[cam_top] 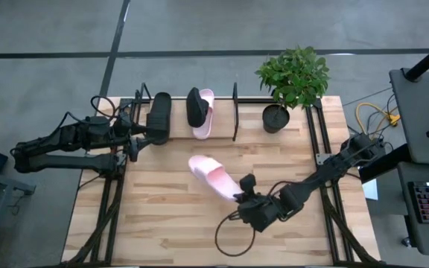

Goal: Pick and place slides into the shelf
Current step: Put the pink slipper on the shelf

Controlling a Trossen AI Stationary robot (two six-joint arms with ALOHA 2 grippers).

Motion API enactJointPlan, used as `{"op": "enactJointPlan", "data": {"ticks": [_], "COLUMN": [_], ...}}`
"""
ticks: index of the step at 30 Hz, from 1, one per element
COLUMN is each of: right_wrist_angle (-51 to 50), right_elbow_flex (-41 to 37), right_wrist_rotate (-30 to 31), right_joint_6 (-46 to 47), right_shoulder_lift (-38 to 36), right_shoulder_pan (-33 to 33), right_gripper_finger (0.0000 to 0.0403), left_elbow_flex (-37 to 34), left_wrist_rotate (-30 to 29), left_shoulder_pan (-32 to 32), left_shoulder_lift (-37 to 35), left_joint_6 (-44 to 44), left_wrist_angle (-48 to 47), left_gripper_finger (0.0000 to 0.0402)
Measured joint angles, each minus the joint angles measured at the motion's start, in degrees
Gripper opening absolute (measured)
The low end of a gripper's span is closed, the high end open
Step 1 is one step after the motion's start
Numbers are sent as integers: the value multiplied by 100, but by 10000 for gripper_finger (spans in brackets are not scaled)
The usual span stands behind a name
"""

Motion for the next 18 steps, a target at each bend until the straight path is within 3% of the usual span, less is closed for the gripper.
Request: {"op": "enactJointPlan", "data": {"ticks": [12,18], "right_wrist_angle": [792,821], "right_elbow_flex": [-966,-994], "right_wrist_rotate": [-435,-569], "right_joint_6": [155,680], "right_shoulder_lift": [2,2], "right_shoulder_pan": [-25,-48], "right_gripper_finger": [24,85], "left_elbow_flex": [0,0], "left_wrist_rotate": [2,1], "left_shoulder_pan": [-2,-2], "left_shoulder_lift": [5,20], "left_joint_6": [0,-2], "left_wrist_angle": [8,10], "left_gripper_finger": [217,217]}}
